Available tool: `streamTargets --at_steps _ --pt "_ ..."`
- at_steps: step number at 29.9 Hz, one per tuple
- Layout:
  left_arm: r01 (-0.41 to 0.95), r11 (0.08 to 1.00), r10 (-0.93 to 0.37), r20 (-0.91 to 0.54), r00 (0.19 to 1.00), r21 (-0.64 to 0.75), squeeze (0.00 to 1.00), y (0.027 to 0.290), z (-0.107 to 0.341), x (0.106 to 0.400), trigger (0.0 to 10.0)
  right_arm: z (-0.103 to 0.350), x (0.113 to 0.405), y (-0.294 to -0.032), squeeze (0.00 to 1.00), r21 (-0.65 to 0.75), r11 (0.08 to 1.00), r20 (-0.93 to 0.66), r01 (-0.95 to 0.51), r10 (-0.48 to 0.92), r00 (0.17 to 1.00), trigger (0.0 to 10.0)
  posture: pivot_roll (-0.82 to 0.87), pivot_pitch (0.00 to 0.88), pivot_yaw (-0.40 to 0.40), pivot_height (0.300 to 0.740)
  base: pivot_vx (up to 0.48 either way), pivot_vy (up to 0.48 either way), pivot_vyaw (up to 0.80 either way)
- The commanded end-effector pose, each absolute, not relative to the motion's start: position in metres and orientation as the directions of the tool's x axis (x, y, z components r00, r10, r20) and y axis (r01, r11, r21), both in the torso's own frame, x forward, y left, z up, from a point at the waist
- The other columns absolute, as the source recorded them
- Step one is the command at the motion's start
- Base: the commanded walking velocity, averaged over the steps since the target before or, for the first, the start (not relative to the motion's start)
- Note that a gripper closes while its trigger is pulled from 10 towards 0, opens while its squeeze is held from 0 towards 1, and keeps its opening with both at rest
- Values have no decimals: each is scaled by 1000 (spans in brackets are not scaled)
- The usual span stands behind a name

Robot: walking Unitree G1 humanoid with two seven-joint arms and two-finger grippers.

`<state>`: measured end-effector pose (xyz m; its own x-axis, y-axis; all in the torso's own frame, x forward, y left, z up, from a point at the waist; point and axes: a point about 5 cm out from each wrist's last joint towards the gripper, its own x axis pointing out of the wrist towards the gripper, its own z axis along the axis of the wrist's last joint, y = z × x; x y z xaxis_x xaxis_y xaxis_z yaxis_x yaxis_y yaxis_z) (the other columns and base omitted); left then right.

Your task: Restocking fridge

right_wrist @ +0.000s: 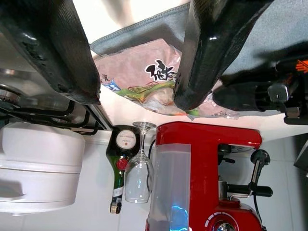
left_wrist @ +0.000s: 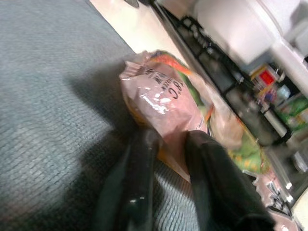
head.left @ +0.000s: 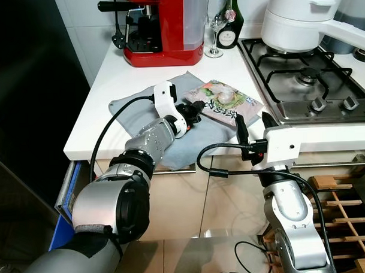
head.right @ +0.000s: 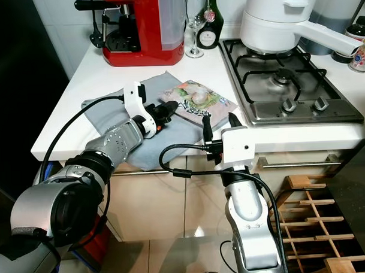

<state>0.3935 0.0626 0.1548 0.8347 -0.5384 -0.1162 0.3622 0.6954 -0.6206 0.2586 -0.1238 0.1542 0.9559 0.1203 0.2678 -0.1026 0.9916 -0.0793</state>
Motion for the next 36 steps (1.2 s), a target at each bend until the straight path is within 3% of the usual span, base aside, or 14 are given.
streamTargets --at_steps 1,7,15,18,19,20,21,22,27,29,36 --pt "347 674 -522 -88 849 -652 0 67 161 396 0 157 260 -123 0 -77 991 270 -114 130 954 10000 -206 0 39 740 0 0 0" --pt "379 609 -498 36 866 -697 0 73 184 404 0 157 263 -125 0 -79 991 270 -110 128 954 10000 -199 0 34 740 0 0 0" --pt "433 607 -517 83 852 -666 0 69 198 407 0 156 265 -124 0 -80 990 269 -114 132 954 10000 -192 0 35 740 0 0 0" --pt "488 748 -516 69 854 -449 0 73 203 408 0 158 266 -124 0 -80 991 283 -112 130 950 10000 -195 0 40 740 0 0 0" --pt "500 805 -504 77 860 -318 0 77 207 409 0 160 266 -125 0 -82 991 294 -102 122 948 10000 -196 0 44 740 0 0 0" --pt "501 835 -494 91 865 -228 0 80 210 409 3020 163 267 -127 0 -88 992 304 -88 111 946 10000 -196 0 46 740 0 0 0" --pt "501 835 -494 91 865 -228 0 80 210 409 3020 163 267 -127 0 -88 992 304 -88 111 946 10000 -196 0 46 740 0 0 0" --pt "492 866 -476 148 867 -94 0 90 219 409 10000 166 269 -132 0 -99 992 315 -72 100 944 10000 -190 0 44 740 0 0 0" --pt "476 877 -477 231 848 64 0 107 230 404 10000 168 276 -139 0 -111 993 323 -45 79 943 10000 -162 0 30 740 0 0 0" --pt "414 894 -442 192 876 171 0 117 223 404 10000 171 284 -143 0 -114 993 331 -30 66 941 10000 -144 0 21 740 0 0 0" --pt "370 890 -410 113 905 266 0 116 208 406 10000 172 285 -141 0 -112 993 336 -27 63 940 10000 -153 0 30 740 0 0 0"
